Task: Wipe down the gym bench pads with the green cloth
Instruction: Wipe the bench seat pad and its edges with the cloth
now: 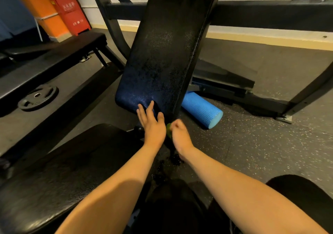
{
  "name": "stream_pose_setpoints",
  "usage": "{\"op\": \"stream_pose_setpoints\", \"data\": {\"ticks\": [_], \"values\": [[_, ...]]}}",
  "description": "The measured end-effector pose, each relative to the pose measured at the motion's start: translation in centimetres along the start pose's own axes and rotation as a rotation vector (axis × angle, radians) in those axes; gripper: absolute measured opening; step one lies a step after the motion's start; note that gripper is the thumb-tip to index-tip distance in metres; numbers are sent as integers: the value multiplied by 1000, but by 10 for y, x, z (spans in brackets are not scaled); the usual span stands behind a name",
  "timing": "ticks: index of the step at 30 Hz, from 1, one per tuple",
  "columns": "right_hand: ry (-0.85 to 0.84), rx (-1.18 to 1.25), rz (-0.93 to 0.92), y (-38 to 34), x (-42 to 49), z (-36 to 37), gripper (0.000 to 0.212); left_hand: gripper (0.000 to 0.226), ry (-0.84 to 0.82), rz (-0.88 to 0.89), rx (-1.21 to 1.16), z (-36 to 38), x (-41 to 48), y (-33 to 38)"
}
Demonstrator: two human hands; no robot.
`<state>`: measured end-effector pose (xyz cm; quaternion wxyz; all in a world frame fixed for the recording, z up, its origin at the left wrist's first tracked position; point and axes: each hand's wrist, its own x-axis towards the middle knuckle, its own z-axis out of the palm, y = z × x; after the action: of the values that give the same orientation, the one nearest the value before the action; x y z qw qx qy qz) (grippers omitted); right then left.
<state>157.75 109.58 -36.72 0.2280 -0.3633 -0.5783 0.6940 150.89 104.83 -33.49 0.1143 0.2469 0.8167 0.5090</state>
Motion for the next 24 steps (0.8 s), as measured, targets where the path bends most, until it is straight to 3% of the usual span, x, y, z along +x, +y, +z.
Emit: {"op": "stream_pose_setpoints", "data": {"ticks": [2,4,8,13,15,18,21,24], "values": [[-149,10,28,12,-21,15,22,48,-43,-3,11,-7,-2,-1],[-118,73,-12,8,-28,26,16,40,-49,-34,3,-19,1,4],[-79,-90,-344,-41,-9,22,9,31,94,-119,-55,-47,9,4],[-324,-567,-598,-92,19,30,10,35,63,-297,-584,-53,17,5],[-408,-811,-703,-98,35,31,21,35,81,-325,-601,-55,25,0],[-358,-1188,-880,-105,59,23,43,22,331,-282,-388,-68,39,-6],[-276,-1317,-983,-101,76,9,46,25,605,-371,-474,-82,64,-19],[-200,-1454,-1077,-86,82,10,40,31,564,-481,-660,-80,97,-26]]}}
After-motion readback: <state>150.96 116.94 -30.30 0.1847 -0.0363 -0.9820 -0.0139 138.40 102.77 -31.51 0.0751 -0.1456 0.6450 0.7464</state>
